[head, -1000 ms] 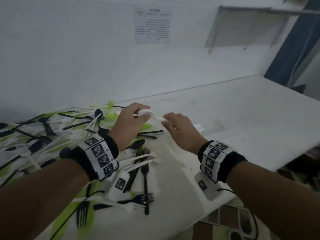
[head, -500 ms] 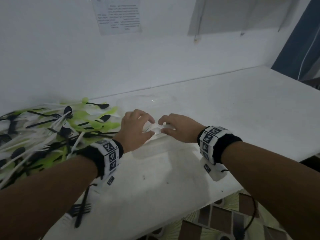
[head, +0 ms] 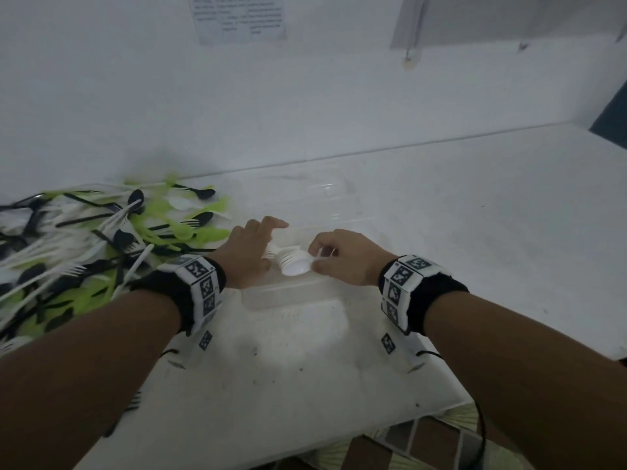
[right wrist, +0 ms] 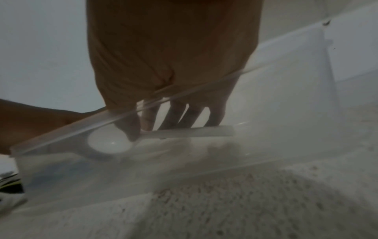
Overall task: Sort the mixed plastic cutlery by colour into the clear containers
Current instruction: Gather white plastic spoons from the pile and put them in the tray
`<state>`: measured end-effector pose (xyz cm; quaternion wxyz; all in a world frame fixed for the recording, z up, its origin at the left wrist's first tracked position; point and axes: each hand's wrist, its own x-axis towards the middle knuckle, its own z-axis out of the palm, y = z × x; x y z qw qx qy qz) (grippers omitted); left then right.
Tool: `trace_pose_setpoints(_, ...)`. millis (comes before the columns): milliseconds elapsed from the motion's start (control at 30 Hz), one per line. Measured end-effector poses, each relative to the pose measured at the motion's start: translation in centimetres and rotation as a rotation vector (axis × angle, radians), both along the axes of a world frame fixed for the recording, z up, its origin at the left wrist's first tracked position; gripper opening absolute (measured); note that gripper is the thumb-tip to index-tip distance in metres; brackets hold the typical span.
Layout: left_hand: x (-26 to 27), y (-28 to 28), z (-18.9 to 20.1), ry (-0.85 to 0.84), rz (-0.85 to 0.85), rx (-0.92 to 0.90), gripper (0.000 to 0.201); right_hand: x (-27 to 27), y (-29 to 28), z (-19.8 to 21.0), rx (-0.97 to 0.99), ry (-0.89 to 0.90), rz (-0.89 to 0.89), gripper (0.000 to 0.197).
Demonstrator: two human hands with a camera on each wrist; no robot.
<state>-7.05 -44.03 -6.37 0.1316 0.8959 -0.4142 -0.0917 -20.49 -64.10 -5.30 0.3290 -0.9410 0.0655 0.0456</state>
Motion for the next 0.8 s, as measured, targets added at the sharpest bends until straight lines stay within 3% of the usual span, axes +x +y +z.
trace_pose_setpoints(300, 0.4, -0.4, -1.7, -0.031, 0.082, -0.08, 0.055, 0.6, 0.0, 0.0, 0.062, 0.02, -0.026, 0.015)
trace_pose_setpoints(567, 0.4, -0.5, -1.6, -0.047, 0.062, 0.017, 0.054, 2.5, 1.5, 1.3, -0.229, 0.027, 0.071, 0.023)
trace_pose_setpoints(800, -0.5, -0.6, -0.3, -0.038, 0.038, -0.014, 0.043, 3.2, 3.0, 1.2, -0.449, -0.054, 0.116, 0.013)
